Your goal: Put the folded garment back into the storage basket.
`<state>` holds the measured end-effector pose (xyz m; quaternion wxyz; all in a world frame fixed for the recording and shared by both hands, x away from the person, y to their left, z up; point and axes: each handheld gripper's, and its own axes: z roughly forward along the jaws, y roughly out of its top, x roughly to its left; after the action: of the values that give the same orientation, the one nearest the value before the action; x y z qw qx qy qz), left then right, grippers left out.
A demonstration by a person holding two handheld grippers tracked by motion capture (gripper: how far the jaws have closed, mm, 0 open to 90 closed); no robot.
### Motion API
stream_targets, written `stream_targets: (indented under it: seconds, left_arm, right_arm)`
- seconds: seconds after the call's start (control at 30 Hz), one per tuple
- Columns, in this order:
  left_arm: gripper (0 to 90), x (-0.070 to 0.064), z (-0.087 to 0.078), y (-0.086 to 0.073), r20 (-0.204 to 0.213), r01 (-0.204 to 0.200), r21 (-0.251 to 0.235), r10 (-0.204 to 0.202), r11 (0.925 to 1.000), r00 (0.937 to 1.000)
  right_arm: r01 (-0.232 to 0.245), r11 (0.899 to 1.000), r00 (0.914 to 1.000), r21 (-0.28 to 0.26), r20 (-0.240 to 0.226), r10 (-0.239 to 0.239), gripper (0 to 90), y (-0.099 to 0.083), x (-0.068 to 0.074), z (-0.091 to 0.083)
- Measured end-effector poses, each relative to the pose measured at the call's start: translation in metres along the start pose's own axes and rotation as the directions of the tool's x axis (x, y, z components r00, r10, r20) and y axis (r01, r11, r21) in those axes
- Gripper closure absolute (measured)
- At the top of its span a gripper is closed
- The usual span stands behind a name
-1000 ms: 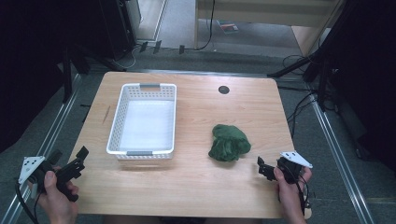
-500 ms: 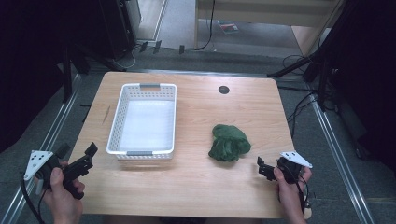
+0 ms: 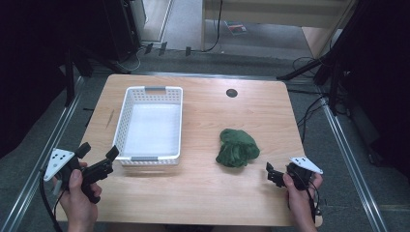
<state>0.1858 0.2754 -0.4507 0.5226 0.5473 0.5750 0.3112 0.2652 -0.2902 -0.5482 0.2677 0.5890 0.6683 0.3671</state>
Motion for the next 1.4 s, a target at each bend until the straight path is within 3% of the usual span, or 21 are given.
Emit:
stream_targets:
  seconds: [0.17, 0.33, 0.5, 1.03, 1.2, 1.4]
  left_arm:
    - [3.7, -0.013, 0.007, 0.001, 0.021, -0.018, 0.019, 0.017, 0.9997, 0.9996]
    - [3.7, -0.041, 0.023, -0.003, 0.084, -0.055, 0.063, 0.05, 0.9965, 0.9953]
    - [3.7, -0.056, 0.034, -0.002, 0.111, -0.062, 0.076, 0.053, 0.9952, 0.9924]
    - [3.7, -0.113, 0.079, -0.006, 0.225, -0.086, 0.144, 0.052, 0.9858, 0.9731]
    - [3.7, -0.133, 0.095, -0.011, 0.259, -0.098, 0.184, 0.048, 0.9779, 0.9646]
    - [3.7, -0.148, 0.107, -0.017, 0.275, -0.109, 0.219, 0.045, 0.9697, 0.9604]
  right_arm:
    - [-0.002, 1.0, 1.0, -0.001, 0.0, 0.002, 1.3, 0.0, 0.0, 0.0]
    - [-0.006, 1.0, 1.0, -0.001, 0.001, 0.006, 1.3, 0.0, 0.0, 0.0]
    - [-0.007, 1.0, 1.0, -0.002, -0.002, 0.007, 1.3, 0.0, 0.0, 0.0]
    - [-0.011, 1.0, 0.9999, -0.002, -0.006, 0.011, 1.3, 0.0, -0.001, 0.0]
    - [-0.008, 1.0, 0.9999, -0.006, -0.015, 0.008, 1.3, 0.0, -0.001, 0.0]
    - [-0.007, 1.0, 0.9998, -0.024, -0.021, 0.007, 1.3, 0.0, -0.001, -0.002]
